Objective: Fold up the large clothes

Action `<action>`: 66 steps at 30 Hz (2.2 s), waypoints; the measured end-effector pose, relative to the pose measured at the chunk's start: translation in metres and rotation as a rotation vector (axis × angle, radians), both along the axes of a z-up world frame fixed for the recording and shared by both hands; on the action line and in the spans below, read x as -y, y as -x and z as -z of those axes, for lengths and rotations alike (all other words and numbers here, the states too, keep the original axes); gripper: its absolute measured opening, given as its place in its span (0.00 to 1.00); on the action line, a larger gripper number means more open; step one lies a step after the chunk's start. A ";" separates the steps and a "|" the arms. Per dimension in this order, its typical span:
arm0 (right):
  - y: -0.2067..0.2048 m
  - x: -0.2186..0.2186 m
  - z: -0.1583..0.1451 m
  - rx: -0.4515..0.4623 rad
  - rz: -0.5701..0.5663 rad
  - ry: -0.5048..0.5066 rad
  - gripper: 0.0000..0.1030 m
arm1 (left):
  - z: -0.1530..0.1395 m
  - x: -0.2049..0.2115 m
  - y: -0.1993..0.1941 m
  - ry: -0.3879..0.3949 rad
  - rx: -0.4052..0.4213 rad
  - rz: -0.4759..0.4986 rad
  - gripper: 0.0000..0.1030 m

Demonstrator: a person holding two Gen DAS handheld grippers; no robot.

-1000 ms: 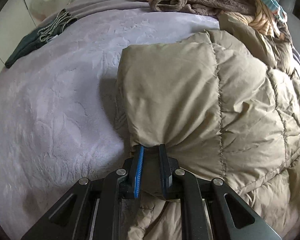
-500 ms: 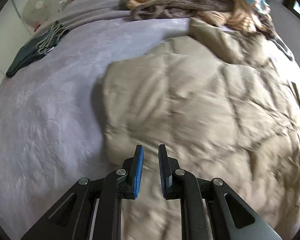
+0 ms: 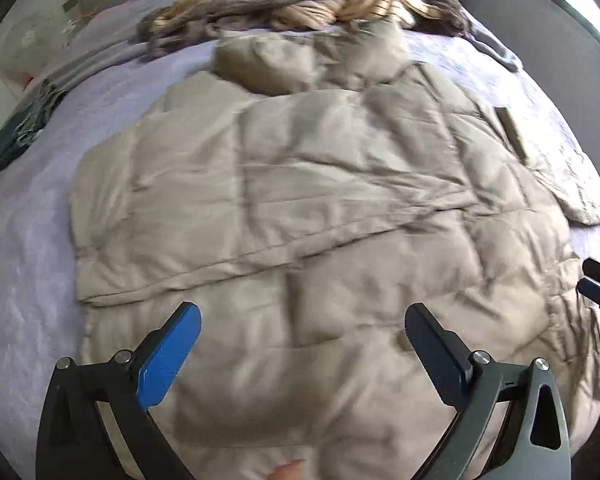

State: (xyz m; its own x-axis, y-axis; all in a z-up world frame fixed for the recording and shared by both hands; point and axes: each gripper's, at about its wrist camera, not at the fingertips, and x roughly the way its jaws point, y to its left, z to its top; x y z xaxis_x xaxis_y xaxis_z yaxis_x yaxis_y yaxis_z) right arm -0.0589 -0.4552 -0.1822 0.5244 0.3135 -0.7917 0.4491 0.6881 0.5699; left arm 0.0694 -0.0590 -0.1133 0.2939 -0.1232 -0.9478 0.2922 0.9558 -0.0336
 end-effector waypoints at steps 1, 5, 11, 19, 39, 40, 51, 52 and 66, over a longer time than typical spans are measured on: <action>0.004 0.011 0.000 0.008 0.021 -0.005 0.69 | 0.000 0.009 0.001 0.004 -0.005 0.002 0.99; 0.012 0.061 0.003 0.059 0.139 -0.041 0.89 | 0.002 0.036 0.001 0.033 -0.030 0.023 0.99; 0.012 0.124 0.008 0.105 0.243 -0.078 1.00 | -0.003 0.070 0.008 0.064 -0.031 0.052 0.99; 0.007 0.205 0.042 0.170 0.469 -0.329 1.00 | -0.007 0.098 0.011 0.065 -0.032 0.055 0.99; -0.042 0.253 0.047 0.348 0.592 -0.659 0.07 | -0.010 0.082 -0.009 0.052 -0.015 -0.020 0.99; -0.047 0.250 0.038 0.356 0.569 -0.635 0.07 | -0.010 0.078 -0.011 0.052 -0.013 -0.026 0.99; -0.145 0.103 -0.102 0.424 0.023 -0.227 0.07 | -0.016 0.019 -0.029 0.042 0.041 -0.112 0.99; -0.153 0.080 -0.113 0.424 -0.043 -0.167 0.07 | -0.017 0.013 -0.031 0.038 0.050 -0.118 0.99; -0.191 -0.171 -0.023 0.075 -0.481 0.162 0.11 | -0.012 -0.080 -0.048 0.023 0.100 -0.237 0.99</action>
State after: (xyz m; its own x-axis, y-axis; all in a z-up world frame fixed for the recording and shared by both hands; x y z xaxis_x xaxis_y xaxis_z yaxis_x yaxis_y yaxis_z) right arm 0.1323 -0.2845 -0.1592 0.4085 0.4100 -0.8155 0.0217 0.8889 0.4577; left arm 0.1179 0.0215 -0.1013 0.4092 -0.0612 -0.9104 0.0626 0.9973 -0.0389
